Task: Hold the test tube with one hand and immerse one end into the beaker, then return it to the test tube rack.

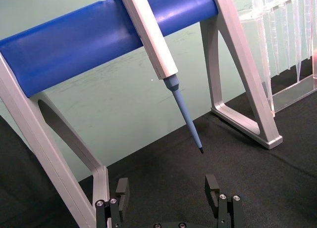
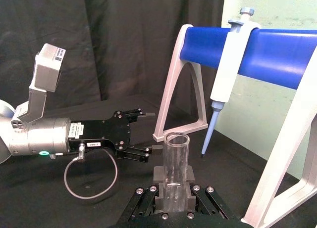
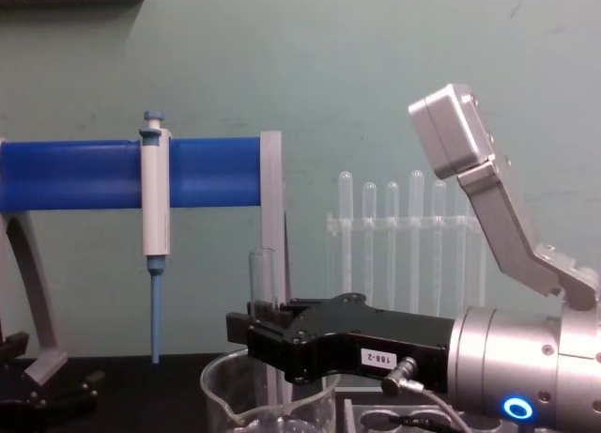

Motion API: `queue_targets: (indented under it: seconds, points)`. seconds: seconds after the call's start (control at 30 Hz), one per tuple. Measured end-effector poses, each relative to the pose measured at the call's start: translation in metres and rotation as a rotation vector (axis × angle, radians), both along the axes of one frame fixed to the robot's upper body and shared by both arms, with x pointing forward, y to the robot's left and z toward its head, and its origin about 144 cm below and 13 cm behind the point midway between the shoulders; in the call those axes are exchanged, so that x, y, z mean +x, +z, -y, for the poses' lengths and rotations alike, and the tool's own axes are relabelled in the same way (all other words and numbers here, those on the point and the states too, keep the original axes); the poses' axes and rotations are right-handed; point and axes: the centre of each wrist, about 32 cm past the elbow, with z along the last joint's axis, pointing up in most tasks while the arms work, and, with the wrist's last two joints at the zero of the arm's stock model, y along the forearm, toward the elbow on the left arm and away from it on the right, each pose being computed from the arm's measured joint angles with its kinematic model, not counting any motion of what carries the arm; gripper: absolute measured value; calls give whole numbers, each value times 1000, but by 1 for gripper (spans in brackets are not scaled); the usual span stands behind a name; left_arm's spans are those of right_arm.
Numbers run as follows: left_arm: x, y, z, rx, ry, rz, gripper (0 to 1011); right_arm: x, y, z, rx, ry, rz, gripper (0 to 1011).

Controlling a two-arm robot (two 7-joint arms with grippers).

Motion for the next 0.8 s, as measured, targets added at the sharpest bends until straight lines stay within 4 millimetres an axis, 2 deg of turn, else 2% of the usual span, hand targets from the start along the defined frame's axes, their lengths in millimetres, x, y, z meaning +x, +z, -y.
queue_targets:
  seconds: [0.8]
  points:
    - [0,0,0,0,0,0,1000,0,0,0,0,0,0,228]
